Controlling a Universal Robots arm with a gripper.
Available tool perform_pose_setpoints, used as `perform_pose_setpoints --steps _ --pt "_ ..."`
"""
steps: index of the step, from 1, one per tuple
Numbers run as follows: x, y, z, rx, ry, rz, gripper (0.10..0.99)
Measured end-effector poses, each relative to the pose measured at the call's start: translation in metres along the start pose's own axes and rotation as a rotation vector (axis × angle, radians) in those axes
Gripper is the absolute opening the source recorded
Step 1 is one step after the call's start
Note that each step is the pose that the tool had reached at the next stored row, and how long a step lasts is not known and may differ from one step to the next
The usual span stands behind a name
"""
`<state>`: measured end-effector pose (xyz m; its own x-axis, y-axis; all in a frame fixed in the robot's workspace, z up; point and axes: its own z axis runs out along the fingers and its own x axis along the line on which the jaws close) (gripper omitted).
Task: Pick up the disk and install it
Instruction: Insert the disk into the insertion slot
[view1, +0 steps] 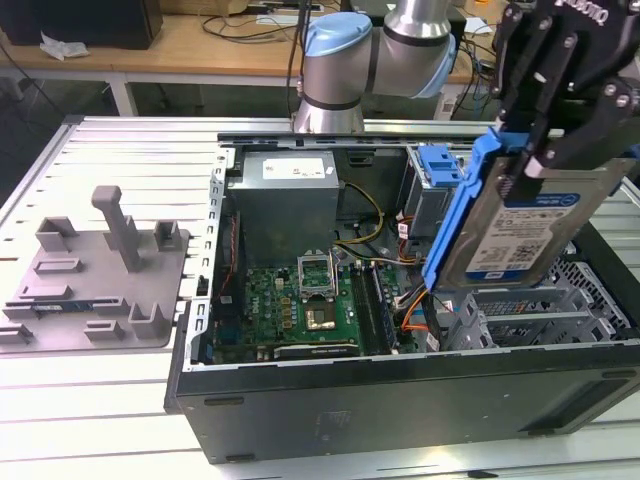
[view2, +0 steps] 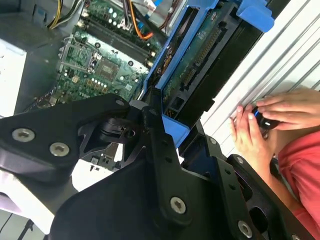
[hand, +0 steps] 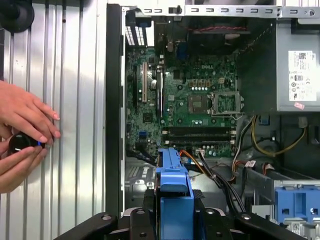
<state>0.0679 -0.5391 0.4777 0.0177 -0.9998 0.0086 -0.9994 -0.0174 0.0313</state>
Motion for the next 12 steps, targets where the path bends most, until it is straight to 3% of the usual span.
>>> perform_pose_setpoints --steps 3,12 --pt "0.001 -0.0155 0.0 0.0 0.0001 0.0 0.365" --pt "0.0024 -0.0458 0.0011 0.0 0.0 0.0 0.365"
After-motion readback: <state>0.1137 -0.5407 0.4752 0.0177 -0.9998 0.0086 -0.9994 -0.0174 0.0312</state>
